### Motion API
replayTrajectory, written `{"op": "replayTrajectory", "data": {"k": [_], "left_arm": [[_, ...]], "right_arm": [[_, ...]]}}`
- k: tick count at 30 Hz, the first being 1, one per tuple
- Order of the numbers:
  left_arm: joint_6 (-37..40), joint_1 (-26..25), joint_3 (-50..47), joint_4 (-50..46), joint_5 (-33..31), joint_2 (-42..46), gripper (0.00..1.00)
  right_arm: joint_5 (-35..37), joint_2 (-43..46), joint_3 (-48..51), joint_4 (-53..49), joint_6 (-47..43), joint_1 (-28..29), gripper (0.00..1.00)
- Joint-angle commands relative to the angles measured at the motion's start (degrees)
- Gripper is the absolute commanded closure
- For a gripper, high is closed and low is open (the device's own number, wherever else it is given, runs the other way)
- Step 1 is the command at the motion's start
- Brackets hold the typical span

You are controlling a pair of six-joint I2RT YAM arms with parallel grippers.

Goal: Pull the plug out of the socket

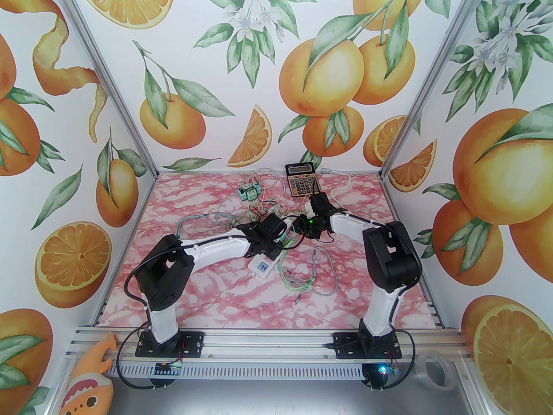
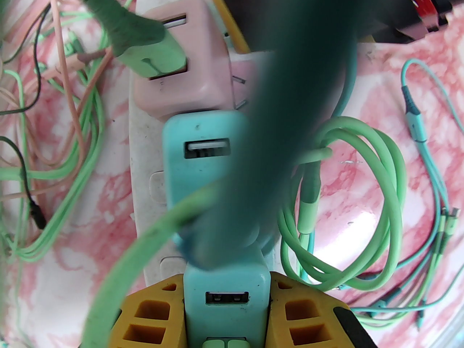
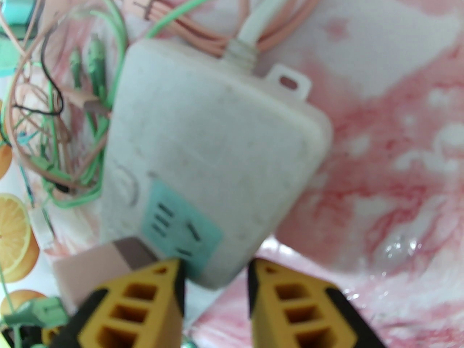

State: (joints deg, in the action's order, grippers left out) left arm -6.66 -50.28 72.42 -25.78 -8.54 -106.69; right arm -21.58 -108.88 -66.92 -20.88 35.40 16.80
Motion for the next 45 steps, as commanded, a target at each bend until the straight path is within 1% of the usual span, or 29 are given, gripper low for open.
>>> {"op": "replayTrajectory", "data": {"k": [1, 4, 6, 9, 11, 18, 21, 26, 31, 32, 33, 40, 45], "left_arm": [[2.36, -1.28, 2.55, 0.87, -0.87, 1.77, 0.89], [1.46, -1.18, 2.46, 0.64, -0.89, 1.97, 0.9], [0.35, -0.4, 2.29, 0.64, 0.84, 2.46, 0.92], [-2.99, 2.63, 1.65, 1.2, 8.26, 3.3, 0.93], [-4.55, 4.63, 0.44, 2.58, 11.47, 4.44, 0.92], [-5.18, 6.27, 0.17, 2.32, 14.05, 5.21, 0.92], [-4.41, 5.78, 0.57, 1.64, 12.88, 4.96, 0.92], [-0.86, 3.24, 2.05, -1.38, 6.63, 5.23, 0.93], [-0.97, 2.99, 1.61, -3.5, 4.14, 7.62, 0.93], [-0.9, 3.08, 1.4, -3.89, 2.17, 8.46, 0.93], [-0.9, 3.17, 1.09, -4.28, 1.53, 9.25, 0.93], [0.35, 5.74, 0.38, -7.58, 1.44, 15.06, 0.93], [1.56, 6.34, 1.83, -10.09, 0.84, 17.86, 0.93]], "right_arm": [[7.06, -3.74, 0.67, -4.65, -1.86, -0.09, 0.67], [7.36, -3.64, 0.65, -4.9, -2.01, -0.01, 0.67], [7.3, -3.66, 0.65, -4.89, -1.92, 0.07, 0.67], [7.15, -3.52, 0.73, -4.88, -1.87, 0.24, 0.67], [7.17, -3.48, 0.65, -4.87, -1.86, 0.34, 0.67], [7.33, -3.47, 0.47, -5.08, -1.83, 0.6, 0.67], [7.74, -3.61, 0.29, -5.39, -1.92, 0.98, 0.68], [8.22, -3.62, -0.43, -5.92, -2.0, 1.39, 0.68], [8.58, -3.6, -0.88, -6.16, -1.83, 1.48, 0.68], [8.65, -3.61, -1.05, -6.23, -1.78, 1.5, 0.68], [8.73, -3.57, -1.06, -6.3, -1.77, 1.49, 0.67], [8.49, -3.69, -1.05, -5.98, -1.49, 1.54, 0.67], [8.58, -3.16, -0.63, -5.61, -1.24, 1.57, 0.67]]}}
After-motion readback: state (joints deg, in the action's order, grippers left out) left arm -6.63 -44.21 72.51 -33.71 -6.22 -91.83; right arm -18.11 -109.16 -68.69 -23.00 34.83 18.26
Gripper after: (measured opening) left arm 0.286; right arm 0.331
